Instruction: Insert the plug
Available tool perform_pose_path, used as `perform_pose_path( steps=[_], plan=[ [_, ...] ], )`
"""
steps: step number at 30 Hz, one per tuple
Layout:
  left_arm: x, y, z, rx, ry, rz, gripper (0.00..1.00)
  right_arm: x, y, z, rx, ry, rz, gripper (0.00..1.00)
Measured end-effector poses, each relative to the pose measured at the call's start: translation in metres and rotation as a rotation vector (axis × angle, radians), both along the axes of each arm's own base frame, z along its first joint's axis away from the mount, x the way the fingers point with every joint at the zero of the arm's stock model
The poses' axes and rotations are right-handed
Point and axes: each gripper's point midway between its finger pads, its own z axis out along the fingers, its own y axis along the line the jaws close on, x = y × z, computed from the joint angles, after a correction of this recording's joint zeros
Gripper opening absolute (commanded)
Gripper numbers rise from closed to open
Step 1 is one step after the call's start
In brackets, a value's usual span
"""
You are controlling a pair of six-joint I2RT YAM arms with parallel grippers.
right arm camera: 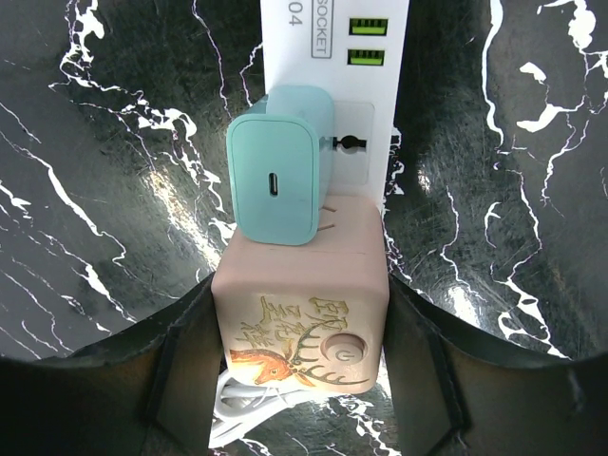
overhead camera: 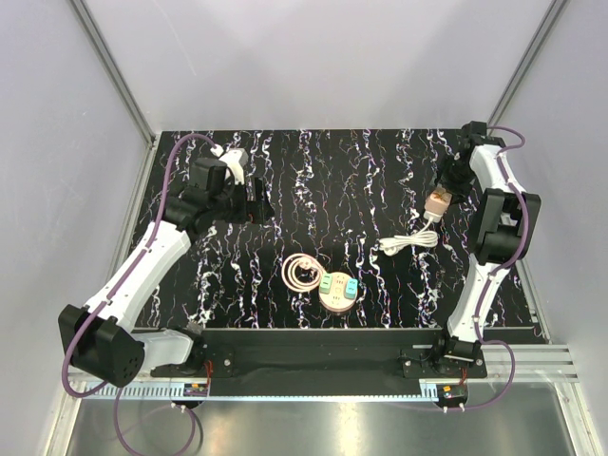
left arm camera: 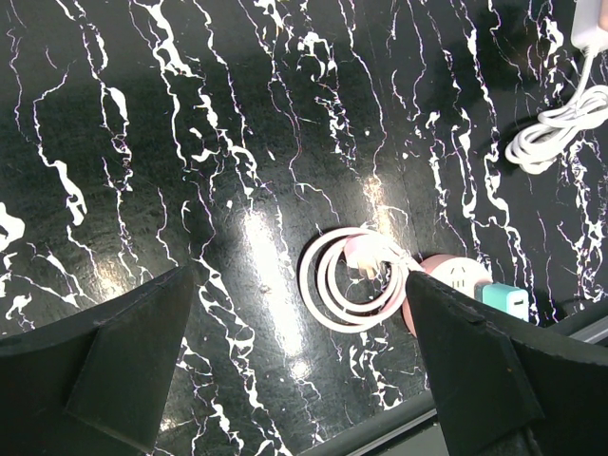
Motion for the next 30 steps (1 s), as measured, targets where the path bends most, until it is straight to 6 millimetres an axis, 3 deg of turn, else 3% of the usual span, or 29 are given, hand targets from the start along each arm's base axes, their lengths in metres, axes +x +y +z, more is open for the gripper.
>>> perform_pose_path(
  steps=[29,30],
  plan=[
    [0.0011,0.0011,-0.0009,-0.016,0.012,0.004,0.99,-0.0008,0.0019,-0.0068,-0.151,0.022,0.024,0.00],
    [0.0011,0.0011,-0.0009,-0.016,0.012,0.004,0.99,-0.0006,0.0020,-0.0058,-0.150,0.018,0.024,0.05]
  ],
)
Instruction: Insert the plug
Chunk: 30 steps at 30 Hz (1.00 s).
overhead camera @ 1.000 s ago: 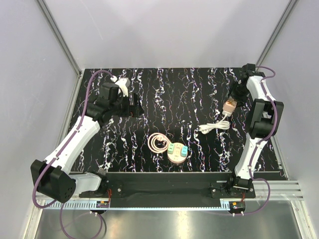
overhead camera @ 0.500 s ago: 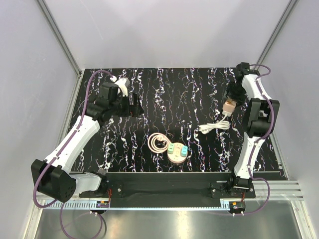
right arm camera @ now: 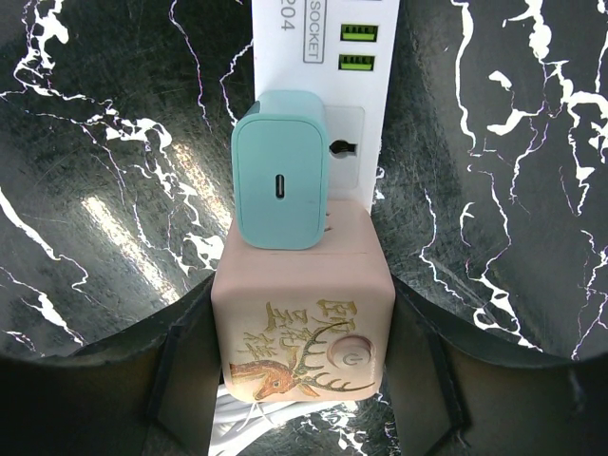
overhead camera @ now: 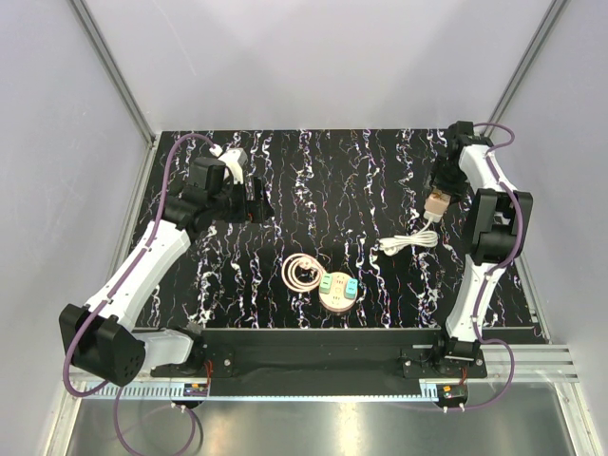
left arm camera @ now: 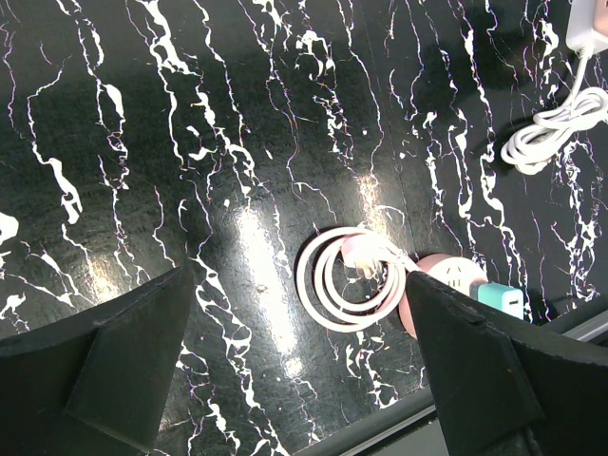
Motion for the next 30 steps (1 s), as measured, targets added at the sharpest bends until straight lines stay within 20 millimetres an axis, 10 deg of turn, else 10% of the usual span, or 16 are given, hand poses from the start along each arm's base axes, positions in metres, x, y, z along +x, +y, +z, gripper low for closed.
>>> perform_pose_path(
  steps=[7,18,30],
  plan=[
    [0.000,0.000,0.000,0.000,0.000,0.001,0.99,0.002,0.000,0.007,0.009,0.002,-0.001,0.54],
    [0.001,0.001,0.000,0.002,-0.001,0.005,0.99,0.007,0.005,0.028,0.037,0.027,-0.004,0.97],
    [0.001,0.002,0.000,0.005,-0.004,0.004,0.99,-0.002,0.012,0.082,0.045,-0.013,0.006,1.00]
  ],
)
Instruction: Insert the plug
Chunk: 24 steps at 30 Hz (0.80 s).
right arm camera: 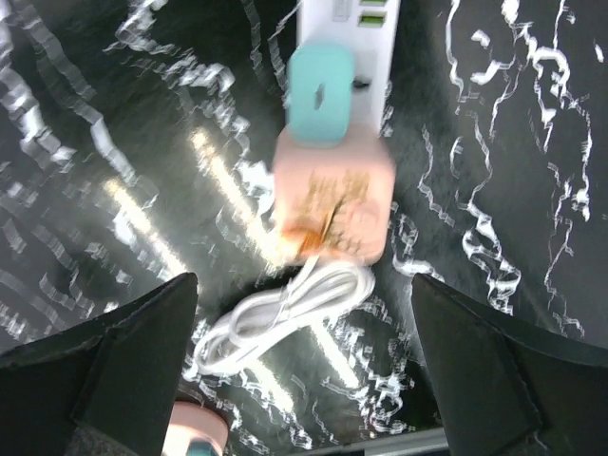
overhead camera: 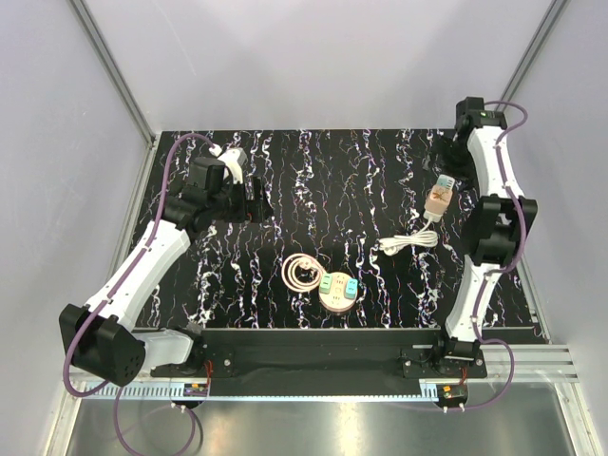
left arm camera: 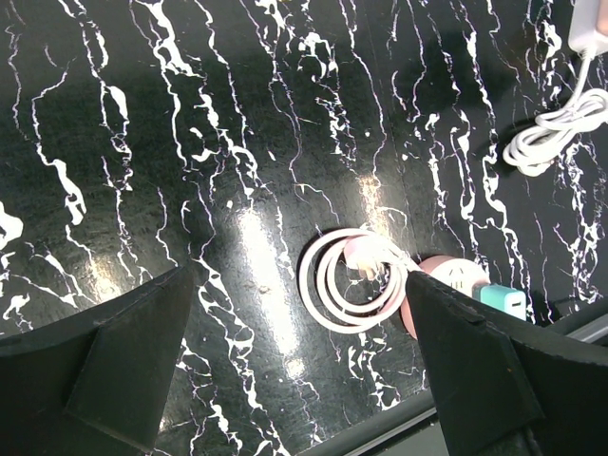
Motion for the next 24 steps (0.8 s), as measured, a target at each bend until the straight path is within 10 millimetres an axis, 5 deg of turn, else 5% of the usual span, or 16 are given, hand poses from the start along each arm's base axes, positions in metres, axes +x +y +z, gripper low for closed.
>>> perform_pose_path(
  steps=[2,6,9,16,20,24],
  plan=[
    [-0.001,-0.002,0.001,-0.007,-0.001,-0.011,0.99,-0.008,0.014,0.020,0.016,-0.046,0.024,1.00],
    [-0.007,-0.012,0.009,-0.053,-0.002,-0.064,0.99,-0.045,0.077,0.066,0.097,-0.198,0.153,1.00],
    [-0.015,-0.024,0.035,-0.130,-0.037,-0.124,0.99,-0.077,0.124,0.104,0.190,-0.330,0.255,1.00],
    [-0.046,-0.023,0.166,-0.266,-0.389,-0.197,0.99,-0.120,0.147,0.187,0.378,-0.651,0.303,1.00],
    [-0.074,-0.011,0.208,-0.301,-0.535,-0.198,0.99,-0.154,0.161,0.218,0.495,-0.807,0.359,1.00],
    [-0.088,-0.001,0.222,-0.308,-0.601,-0.174,0.99,-0.177,0.170,0.231,0.566,-0.872,0.399,1.00]
  ],
)
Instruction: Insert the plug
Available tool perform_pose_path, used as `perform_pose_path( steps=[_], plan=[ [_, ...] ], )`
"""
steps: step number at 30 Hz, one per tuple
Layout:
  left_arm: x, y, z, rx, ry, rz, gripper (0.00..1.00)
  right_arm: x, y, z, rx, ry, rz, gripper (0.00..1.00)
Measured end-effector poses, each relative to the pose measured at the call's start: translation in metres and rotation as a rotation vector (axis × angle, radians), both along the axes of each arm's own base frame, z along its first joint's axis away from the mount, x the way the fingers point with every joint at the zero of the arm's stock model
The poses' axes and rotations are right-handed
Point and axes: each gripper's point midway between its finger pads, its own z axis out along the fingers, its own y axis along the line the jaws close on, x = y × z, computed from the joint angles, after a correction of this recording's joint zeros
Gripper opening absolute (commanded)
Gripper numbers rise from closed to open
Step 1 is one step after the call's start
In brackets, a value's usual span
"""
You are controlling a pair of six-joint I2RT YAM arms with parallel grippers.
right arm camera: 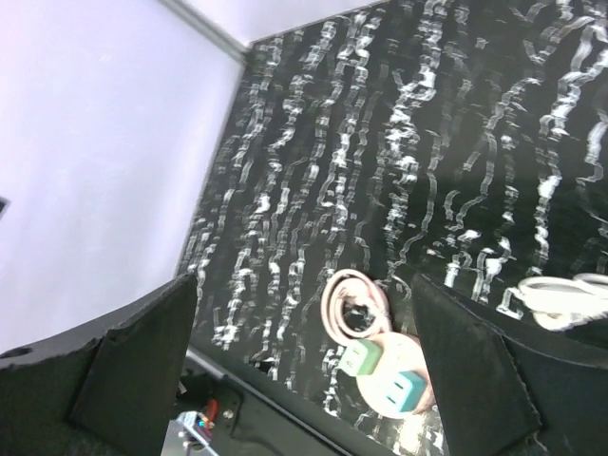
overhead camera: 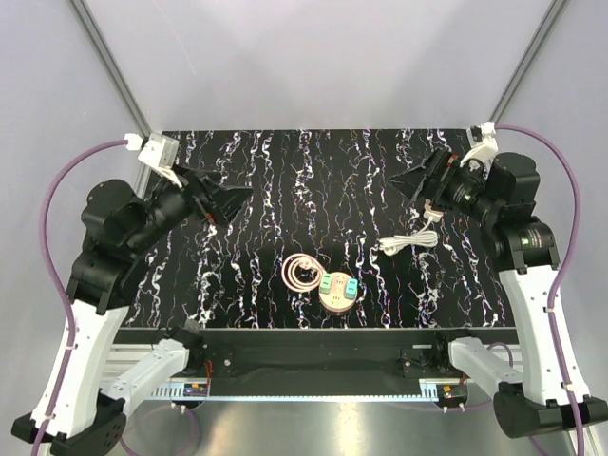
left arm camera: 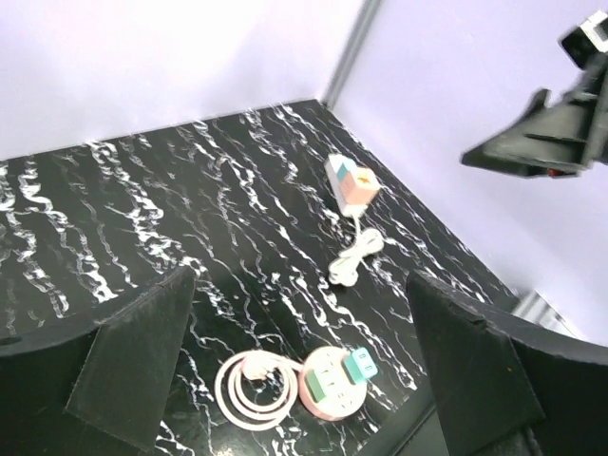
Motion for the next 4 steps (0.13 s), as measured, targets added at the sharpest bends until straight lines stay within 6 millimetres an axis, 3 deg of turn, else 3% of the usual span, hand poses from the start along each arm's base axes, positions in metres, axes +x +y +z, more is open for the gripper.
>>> perform_pose_path(
  steps=[4],
  plan=[
    [-0.0019,0.0077,-0.0063,0.001,-0.001,0.041,0.99,-0.0041,0.0064,0.0063,0.022,-0.035,0.043,1.00]
  ],
)
